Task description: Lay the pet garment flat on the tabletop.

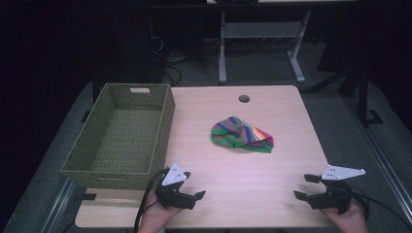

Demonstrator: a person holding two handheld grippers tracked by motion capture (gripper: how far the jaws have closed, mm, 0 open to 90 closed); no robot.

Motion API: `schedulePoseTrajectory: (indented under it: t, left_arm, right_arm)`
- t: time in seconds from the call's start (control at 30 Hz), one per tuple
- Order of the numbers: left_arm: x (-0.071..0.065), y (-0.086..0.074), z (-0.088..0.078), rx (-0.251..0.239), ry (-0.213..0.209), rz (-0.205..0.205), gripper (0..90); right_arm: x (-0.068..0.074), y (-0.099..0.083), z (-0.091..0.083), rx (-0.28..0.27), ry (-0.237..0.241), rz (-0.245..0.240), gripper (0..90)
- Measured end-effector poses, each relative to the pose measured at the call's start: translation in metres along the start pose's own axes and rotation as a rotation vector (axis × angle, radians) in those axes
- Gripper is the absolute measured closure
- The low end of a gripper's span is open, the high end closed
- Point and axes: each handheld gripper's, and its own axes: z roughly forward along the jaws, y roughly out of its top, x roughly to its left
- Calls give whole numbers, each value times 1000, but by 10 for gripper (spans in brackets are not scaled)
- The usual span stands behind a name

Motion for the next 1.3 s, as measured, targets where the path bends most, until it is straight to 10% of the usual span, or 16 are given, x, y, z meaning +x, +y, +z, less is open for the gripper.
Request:
schedulePoseTrajectory:
  t: [0.53, 1.3]
  left_arm:
    - [4, -1, 0, -6, -18, -20, 166]
    - [5, 0, 0, -5, -22, -16, 166]
  right_arm:
    - [-3, 9, 3, -6, 35, 6, 185]
    - [-2, 71, 28, 20, 150, -26, 190]
